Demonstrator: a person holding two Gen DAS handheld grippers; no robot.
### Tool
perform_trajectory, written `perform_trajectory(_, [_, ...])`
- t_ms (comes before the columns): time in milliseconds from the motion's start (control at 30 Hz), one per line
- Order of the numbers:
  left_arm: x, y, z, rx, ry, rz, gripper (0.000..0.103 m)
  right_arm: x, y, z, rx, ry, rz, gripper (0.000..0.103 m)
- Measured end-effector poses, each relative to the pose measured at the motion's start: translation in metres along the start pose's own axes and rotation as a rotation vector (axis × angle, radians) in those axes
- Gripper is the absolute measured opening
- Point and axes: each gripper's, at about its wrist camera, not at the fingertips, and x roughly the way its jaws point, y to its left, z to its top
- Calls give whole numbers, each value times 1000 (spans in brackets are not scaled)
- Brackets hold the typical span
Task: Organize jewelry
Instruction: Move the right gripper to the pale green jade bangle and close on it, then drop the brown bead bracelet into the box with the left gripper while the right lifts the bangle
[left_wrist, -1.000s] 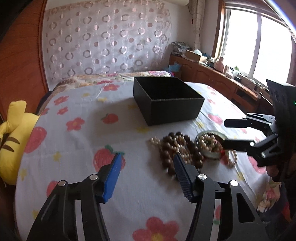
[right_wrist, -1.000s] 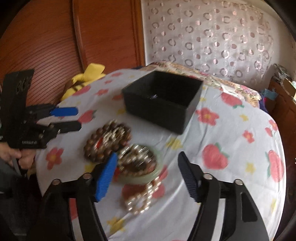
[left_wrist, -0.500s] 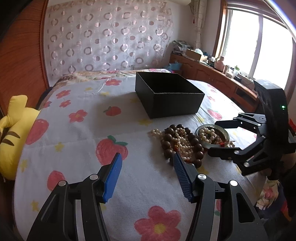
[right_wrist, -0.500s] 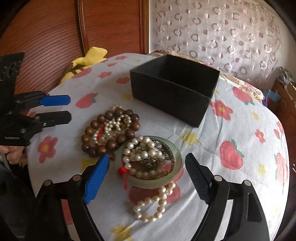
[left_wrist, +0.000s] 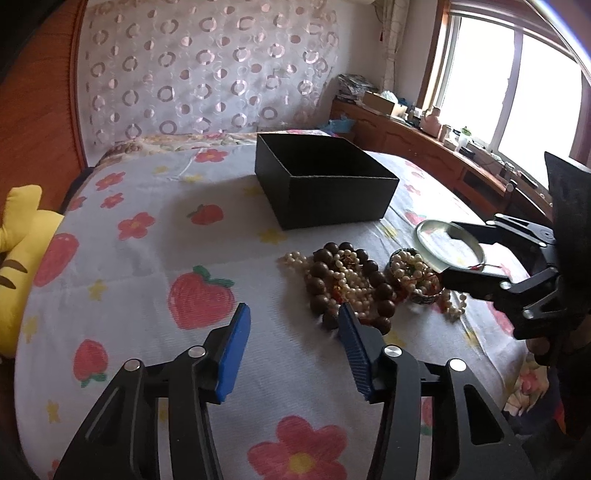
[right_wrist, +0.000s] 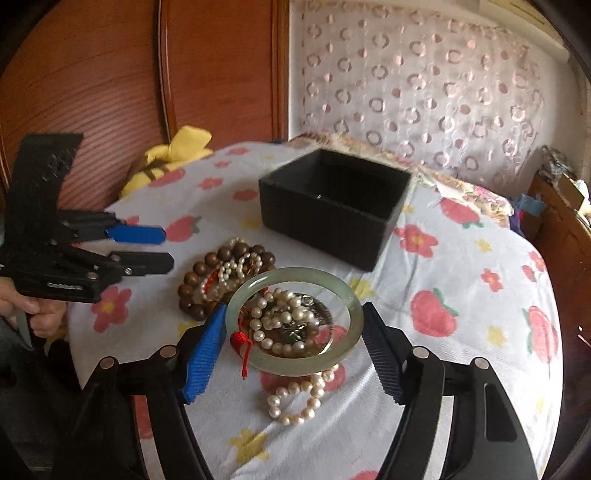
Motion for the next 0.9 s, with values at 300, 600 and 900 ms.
perform_trajectory(300, [19,-6,15,7,44,-46,33,-3,-17,-24,72,16,-18,75])
perform_trajectory(600, [40,-13,25,18,116,-34,27,0,-16,-27,78,10,-24,75])
perform_trajectory(900, [27,-24,20,55,75,-62,12,0,-18,-27,88,8,-26,75])
